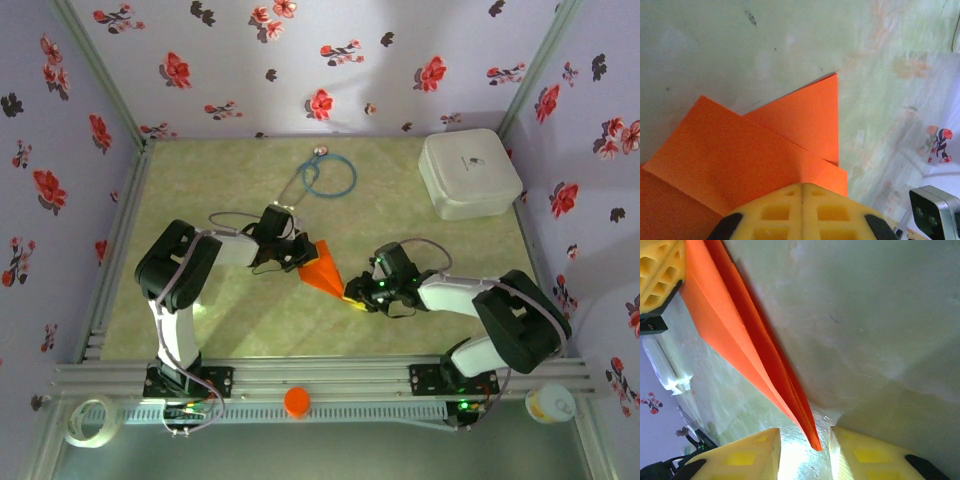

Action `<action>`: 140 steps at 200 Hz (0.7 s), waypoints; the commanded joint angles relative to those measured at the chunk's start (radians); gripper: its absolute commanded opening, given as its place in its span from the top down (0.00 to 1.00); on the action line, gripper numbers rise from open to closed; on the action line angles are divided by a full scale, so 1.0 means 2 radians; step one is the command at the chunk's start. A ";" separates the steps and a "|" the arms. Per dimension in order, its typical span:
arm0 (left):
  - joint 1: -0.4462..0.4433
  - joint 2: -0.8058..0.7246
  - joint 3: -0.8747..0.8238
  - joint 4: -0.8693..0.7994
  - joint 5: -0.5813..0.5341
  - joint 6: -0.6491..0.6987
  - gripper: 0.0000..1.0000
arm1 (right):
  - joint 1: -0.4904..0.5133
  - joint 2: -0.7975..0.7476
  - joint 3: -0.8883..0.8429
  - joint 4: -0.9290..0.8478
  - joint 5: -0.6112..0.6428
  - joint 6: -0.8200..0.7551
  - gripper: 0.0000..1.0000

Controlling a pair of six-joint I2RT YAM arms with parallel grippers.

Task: Fold a paper plane with a square sheet of paper (pick it up from the middle)
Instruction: Fourth fold the wing at the center of the table, then turn over the paper at the center of the table.

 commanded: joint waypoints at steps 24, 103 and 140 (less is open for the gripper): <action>0.004 0.007 -0.013 -0.035 -0.013 -0.003 1.00 | 0.003 0.007 0.002 0.055 0.001 0.019 0.68; 0.004 0.005 -0.009 -0.036 -0.012 -0.005 1.00 | -0.006 0.020 -0.004 0.114 -0.015 0.017 0.68; 0.004 0.003 -0.007 -0.036 -0.011 -0.006 1.00 | -0.011 0.030 -0.005 0.130 -0.018 0.015 0.72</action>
